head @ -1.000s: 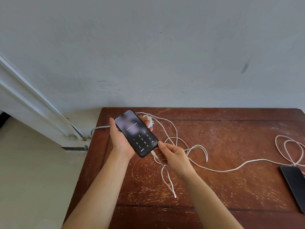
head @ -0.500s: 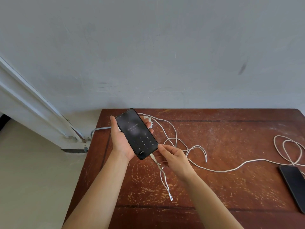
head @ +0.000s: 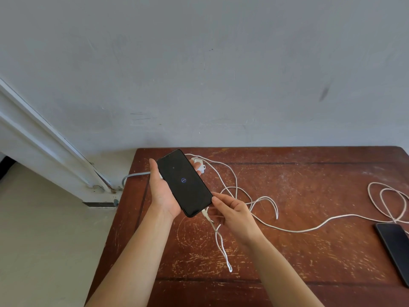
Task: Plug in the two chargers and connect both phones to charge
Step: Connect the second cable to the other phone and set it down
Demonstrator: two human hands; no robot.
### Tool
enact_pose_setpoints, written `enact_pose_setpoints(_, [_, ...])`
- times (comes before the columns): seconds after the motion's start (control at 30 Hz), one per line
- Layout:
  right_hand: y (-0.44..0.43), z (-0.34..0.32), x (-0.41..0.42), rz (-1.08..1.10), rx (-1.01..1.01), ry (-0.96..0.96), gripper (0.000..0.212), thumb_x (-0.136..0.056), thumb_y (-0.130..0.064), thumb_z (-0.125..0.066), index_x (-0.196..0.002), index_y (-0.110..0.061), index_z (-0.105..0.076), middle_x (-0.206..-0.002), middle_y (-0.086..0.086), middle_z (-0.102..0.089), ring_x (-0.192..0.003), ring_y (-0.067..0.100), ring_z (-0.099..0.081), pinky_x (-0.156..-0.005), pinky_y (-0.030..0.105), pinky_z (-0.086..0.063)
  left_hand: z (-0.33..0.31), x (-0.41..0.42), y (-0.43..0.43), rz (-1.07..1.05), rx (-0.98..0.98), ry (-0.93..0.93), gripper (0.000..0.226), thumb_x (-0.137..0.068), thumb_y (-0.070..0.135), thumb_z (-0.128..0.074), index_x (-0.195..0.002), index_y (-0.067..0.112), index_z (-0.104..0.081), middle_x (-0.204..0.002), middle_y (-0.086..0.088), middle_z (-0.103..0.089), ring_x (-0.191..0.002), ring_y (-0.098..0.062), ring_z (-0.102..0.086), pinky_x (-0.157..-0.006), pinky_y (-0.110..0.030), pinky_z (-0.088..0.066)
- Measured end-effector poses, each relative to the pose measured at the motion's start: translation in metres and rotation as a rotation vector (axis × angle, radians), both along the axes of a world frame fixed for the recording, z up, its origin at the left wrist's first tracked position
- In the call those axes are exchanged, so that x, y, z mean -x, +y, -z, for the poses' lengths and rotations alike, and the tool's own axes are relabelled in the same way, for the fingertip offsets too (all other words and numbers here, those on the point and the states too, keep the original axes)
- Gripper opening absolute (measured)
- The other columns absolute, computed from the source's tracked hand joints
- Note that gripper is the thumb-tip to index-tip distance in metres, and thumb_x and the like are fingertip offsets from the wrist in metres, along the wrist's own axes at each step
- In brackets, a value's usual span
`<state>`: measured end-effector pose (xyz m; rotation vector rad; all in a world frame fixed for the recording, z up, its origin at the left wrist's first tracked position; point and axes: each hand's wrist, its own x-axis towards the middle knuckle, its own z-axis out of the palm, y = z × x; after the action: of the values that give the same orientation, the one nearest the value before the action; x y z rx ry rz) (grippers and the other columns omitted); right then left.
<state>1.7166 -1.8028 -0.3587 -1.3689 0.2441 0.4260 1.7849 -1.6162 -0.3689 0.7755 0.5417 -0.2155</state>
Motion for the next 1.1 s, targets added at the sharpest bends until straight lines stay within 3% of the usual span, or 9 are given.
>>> enact_pose_setpoints(0.1, [-0.001,0.002,0.001,0.0,0.007,-0.002,0.025,-0.103,-0.021,-0.056,-0.105,-0.033,-0.079,-0.087,-0.004,-0.078,-0.078,0.008,-0.068,-0.079,0.028,-0.057,0.0,0.0,-0.002,-0.032,-0.046,0.04,0.074,-0.079,0.086,-0.04,-0.098,0.026,-0.081,-0.1,-0.009,-0.079,-0.091,-0.027,-0.076,-0.074,-0.047,-0.059])
enact_pose_setpoints(0.33, [-0.004,0.009,0.001,-0.002,-0.067,-0.002,0.025,-0.103,-0.016,-0.056,-0.107,-0.025,-0.079,-0.088,0.0,-0.077,-0.082,0.014,-0.066,-0.084,0.032,-0.056,-0.006,0.001,-0.007,-0.03,-0.142,0.066,0.072,-0.083,0.084,-0.037,-0.09,0.028,-0.082,-0.095,-0.007,-0.08,-0.086,-0.026,-0.076,-0.063,-0.044,-0.061])
enact_pose_setpoints(0.53, [0.0,0.026,0.001,0.063,-0.2,0.05,0.024,-0.103,-0.012,-0.055,-0.11,-0.015,-0.078,-0.09,0.01,-0.074,-0.08,0.016,-0.062,-0.077,0.025,-0.055,-0.011,0.005,-0.006,0.067,-0.121,0.094,0.084,-0.086,0.083,-0.025,-0.114,0.02,-0.073,-0.111,-0.012,-0.077,-0.099,-0.027,-0.074,-0.081,-0.045,-0.058])
enact_pose_setpoints(0.6, [0.002,0.031,0.001,0.097,-0.223,0.075,0.023,-0.103,-0.013,-0.056,-0.114,-0.013,-0.075,-0.092,0.009,-0.075,-0.081,0.015,-0.064,-0.075,0.023,-0.055,-0.008,0.009,-0.004,0.075,-0.126,0.08,0.077,-0.093,0.075,-0.025,-0.121,0.02,-0.069,-0.116,-0.01,-0.075,-0.105,-0.026,-0.072,-0.088,-0.045,-0.055])
enact_pose_setpoints(0.67, [0.005,0.036,0.0,0.113,-0.252,0.088,0.022,-0.102,-0.013,-0.056,-0.114,-0.011,-0.075,-0.093,0.009,-0.076,-0.081,0.013,-0.068,-0.074,0.021,-0.056,-0.002,0.017,-0.003,0.062,-0.139,0.062,0.062,-0.1,0.062,-0.03,-0.126,0.018,-0.065,-0.117,-0.01,-0.075,-0.105,-0.025,-0.072,-0.085,-0.043,-0.055])
enact_pose_setpoints(0.77, [0.01,0.041,-0.003,0.126,-0.287,0.118,0.021,-0.102,-0.009,-0.057,-0.113,-0.009,-0.074,-0.093,0.01,-0.077,-0.079,0.012,-0.069,-0.073,0.022,-0.057,0.011,0.027,-0.002,0.037,-0.151,0.032,0.041,-0.102,0.037,-0.041,-0.109,0.018,-0.078,-0.107,-0.009,-0.077,-0.098,-0.023,-0.074,-0.073,-0.038,-0.061])
enact_pose_setpoints(0.83, [0.014,0.045,-0.005,0.119,-0.274,0.149,0.02,-0.101,-0.008,-0.057,-0.114,-0.008,-0.072,-0.095,0.012,-0.077,-0.08,0.013,-0.069,-0.073,0.022,-0.058,0.018,0.031,0.0,0.037,-0.191,0.042,0.036,-0.102,0.027,-0.044,-0.109,0.016,-0.078,-0.109,-0.011,-0.076,-0.1,-0.025,-0.073,-0.076,-0.039,-0.06])
enact_pose_setpoints(0.97, [0.022,0.062,-0.009,0.077,-0.176,0.24,0.02,-0.098,-0.005,-0.062,-0.116,-0.007,-0.072,-0.101,0.015,-0.078,-0.082,0.015,-0.071,-0.074,0.022,-0.059,0.036,0.03,0.009,0.03,-0.321,0.127,0.029,-0.103,0.018,-0.046,-0.122,0.014,-0.067,-0.115,-0.013,-0.074,-0.106,-0.028,-0.07,-0.083,-0.044,-0.057])
enact_pose_setpoints(1.1, [0.034,0.092,-0.01,0.075,-0.075,0.34,0.025,-0.096,0.0,-0.064,-0.12,-0.003,-0.07,-0.102,0.014,-0.077,-0.08,0.014,-0.07,-0.075,0.023,-0.06,0.059,0.025,0.018,0.108,-0.486,0.221,0.026,-0.105,0.013,-0.041,-0.118,0.015,-0.064,-0.113,-0.012,-0.072,-0.105,-0.029,-0.069,-0.08,-0.043,-0.057])
